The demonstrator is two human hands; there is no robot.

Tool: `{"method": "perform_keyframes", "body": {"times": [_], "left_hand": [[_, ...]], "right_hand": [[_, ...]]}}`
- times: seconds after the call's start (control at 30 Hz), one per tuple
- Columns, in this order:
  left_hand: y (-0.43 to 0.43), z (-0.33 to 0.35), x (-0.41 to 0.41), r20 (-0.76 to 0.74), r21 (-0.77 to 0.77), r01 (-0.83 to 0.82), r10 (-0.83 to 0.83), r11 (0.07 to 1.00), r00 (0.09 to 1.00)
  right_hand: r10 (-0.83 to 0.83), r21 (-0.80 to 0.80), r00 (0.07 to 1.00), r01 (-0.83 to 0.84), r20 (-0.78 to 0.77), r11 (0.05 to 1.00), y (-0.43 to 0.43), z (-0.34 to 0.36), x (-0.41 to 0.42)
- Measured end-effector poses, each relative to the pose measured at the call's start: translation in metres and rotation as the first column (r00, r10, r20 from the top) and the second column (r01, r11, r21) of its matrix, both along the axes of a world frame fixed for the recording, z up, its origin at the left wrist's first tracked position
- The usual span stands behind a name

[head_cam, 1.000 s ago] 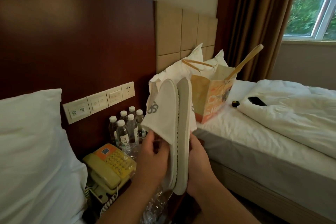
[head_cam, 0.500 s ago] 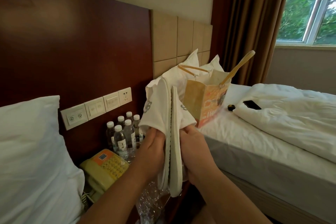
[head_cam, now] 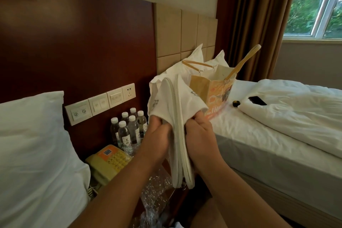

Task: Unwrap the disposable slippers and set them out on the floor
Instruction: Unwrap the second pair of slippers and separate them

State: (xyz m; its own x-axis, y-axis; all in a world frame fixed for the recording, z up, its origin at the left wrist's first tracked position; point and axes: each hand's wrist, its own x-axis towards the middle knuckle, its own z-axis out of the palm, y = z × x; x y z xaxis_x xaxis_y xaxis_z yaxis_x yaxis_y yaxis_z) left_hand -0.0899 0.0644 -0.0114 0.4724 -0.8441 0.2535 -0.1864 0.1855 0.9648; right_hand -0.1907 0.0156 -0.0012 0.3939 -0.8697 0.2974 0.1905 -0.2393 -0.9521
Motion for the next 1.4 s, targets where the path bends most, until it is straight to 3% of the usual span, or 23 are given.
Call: {"method": "perform_keyframes", "body": {"times": [0.17,0.3,0.5,0.67,0.77,0.83,0.93,1.03,1.17,1.27,1.33,1.37,1.4], "left_hand": [[0.001,-0.004,-0.001,-0.214,-0.004,0.008,-0.009,1.0,0.977],[0.002,-0.003,0.001,-0.289,0.034,0.029,-0.018,0.999,0.957],[0.008,-0.003,0.005,0.021,0.077,-0.049,0.048,0.996,0.999],[0.009,-0.006,0.008,0.014,-0.015,-0.069,0.07,0.997,0.997],[0.011,-0.011,0.013,0.185,0.048,0.01,-0.019,0.999,0.983],[0.011,-0.012,0.014,0.356,0.152,0.046,-0.098,0.987,0.929],[0.008,-0.012,0.021,0.612,0.309,-0.014,-0.188,0.951,0.768],[0.006,-0.005,0.027,0.74,0.439,-0.143,-0.267,0.887,0.618],[0.002,-0.001,0.029,0.854,0.475,-0.341,-0.333,0.811,0.399],[0.005,-0.002,0.032,0.955,0.278,-0.358,-0.216,0.892,0.203],[0.004,0.0,0.029,0.956,0.274,-0.366,-0.212,0.889,0.202],[-0.001,0.003,0.027,0.937,0.333,-0.404,-0.249,0.852,0.247],[-0.008,0.006,0.024,0.882,0.449,-0.455,-0.302,0.769,0.361]], "right_hand": [[-0.041,-0.085,0.997,0.035,-0.069,0.996,0.0,0.008,0.0],[-0.077,-0.141,0.99,0.06,-0.116,0.988,0.0,0.015,-0.003],[0.096,-0.066,0.994,-0.099,-0.049,0.993,-0.001,0.015,-0.006],[0.116,-0.152,0.973,-0.147,-0.201,0.977,-0.004,0.016,-0.009],[0.049,-0.137,0.945,-0.099,-0.325,0.986,-0.01,0.015,-0.017],[-0.018,-0.213,0.872,-0.1,-0.49,0.972,-0.013,0.015,-0.021],[-0.104,-0.356,0.693,-0.231,-0.713,0.906,-0.017,0.015,-0.026],[-0.167,-0.34,0.477,-0.302,-0.863,0.891,-0.024,0.011,-0.028],[-0.392,-0.477,0.309,-0.28,-0.867,0.833,-0.033,0.004,-0.031],[-0.52,-0.597,0.322,-0.227,-0.791,0.769,-0.035,-0.006,-0.029],[-0.547,-0.629,0.348,-0.191,-0.761,0.753,-0.035,-0.012,-0.027],[-0.551,-0.637,0.361,-0.181,-0.752,0.75,-0.033,-0.013,-0.026],[-0.548,-0.637,0.377,-0.169,-0.747,0.752,-0.032,-0.015,-0.024]]}}
